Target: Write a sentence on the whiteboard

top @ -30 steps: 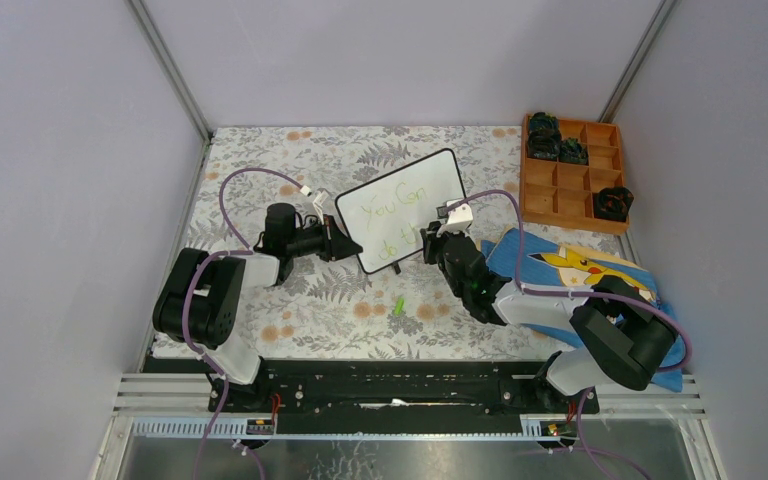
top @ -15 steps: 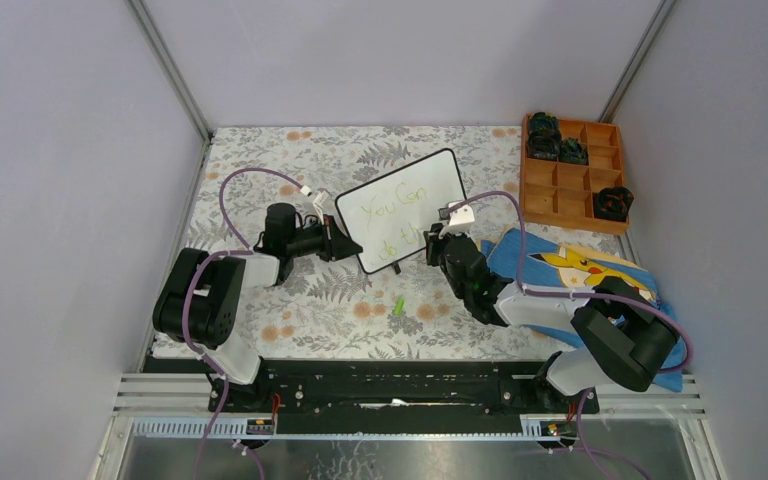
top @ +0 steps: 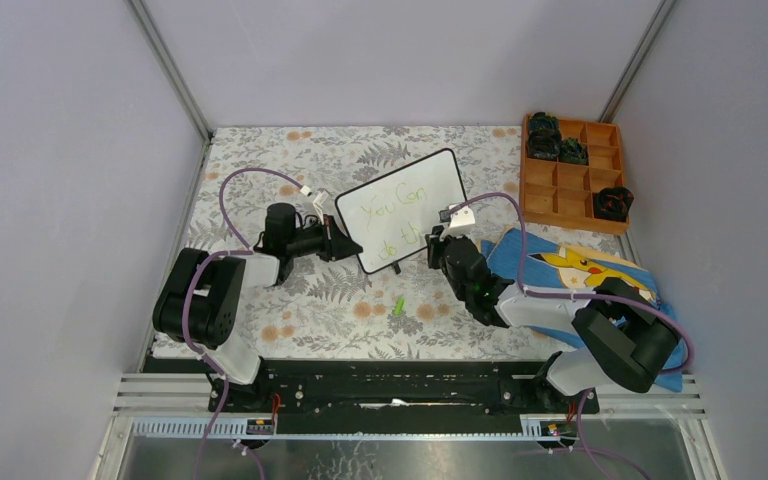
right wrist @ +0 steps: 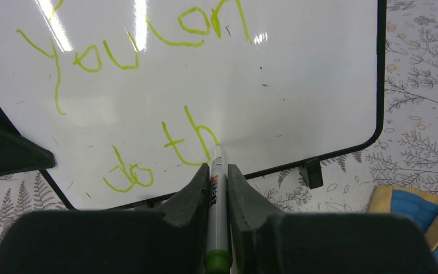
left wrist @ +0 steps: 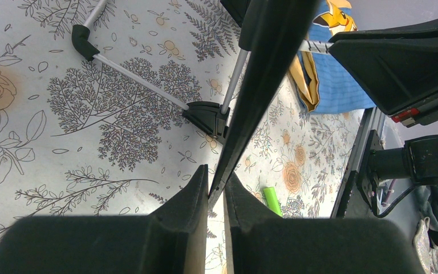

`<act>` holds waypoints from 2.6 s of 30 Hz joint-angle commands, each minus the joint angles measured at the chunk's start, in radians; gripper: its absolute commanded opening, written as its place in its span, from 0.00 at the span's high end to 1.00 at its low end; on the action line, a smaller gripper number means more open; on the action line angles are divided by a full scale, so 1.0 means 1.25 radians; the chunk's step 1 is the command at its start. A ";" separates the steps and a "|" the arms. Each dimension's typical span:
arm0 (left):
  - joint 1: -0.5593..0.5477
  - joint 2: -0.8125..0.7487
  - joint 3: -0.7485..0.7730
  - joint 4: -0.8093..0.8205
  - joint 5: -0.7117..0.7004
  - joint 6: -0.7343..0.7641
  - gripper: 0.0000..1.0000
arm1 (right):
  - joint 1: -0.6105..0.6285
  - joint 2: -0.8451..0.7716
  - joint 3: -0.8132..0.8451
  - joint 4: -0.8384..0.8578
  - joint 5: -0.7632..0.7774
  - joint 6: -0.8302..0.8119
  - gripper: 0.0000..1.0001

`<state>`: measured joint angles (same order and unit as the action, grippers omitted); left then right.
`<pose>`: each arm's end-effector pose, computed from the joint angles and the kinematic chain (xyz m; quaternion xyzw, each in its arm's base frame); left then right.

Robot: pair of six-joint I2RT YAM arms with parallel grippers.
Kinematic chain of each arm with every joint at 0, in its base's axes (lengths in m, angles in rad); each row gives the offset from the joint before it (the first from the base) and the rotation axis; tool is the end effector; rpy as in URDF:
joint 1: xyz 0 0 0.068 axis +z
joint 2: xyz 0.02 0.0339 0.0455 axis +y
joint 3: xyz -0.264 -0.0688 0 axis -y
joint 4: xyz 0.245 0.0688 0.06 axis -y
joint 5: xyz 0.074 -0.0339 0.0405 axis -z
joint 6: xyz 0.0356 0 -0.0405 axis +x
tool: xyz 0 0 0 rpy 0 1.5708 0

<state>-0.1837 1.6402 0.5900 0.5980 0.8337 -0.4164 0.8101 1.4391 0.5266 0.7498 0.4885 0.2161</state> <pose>0.2904 -0.0808 0.1514 0.1234 0.7947 -0.4713 0.3620 0.2098 0.1962 0.2010 -0.0668 0.7530 0.1477 0.6377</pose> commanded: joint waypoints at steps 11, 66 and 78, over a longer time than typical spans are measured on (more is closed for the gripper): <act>-0.005 0.022 -0.003 -0.075 -0.075 0.026 1.00 | -0.010 -0.060 -0.005 -0.027 0.019 0.013 1.00; -0.007 0.026 0.002 -0.082 -0.078 0.028 1.00 | -0.044 -0.020 0.026 0.064 -0.003 0.005 1.00; -0.007 0.025 0.002 -0.081 -0.079 0.027 1.00 | -0.044 -0.079 0.005 0.038 0.003 0.004 1.00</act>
<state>-0.1844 1.6402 0.5903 0.5964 0.8337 -0.4160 0.7635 1.3926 0.5388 0.7868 0.4801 0.2131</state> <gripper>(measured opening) 0.181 0.186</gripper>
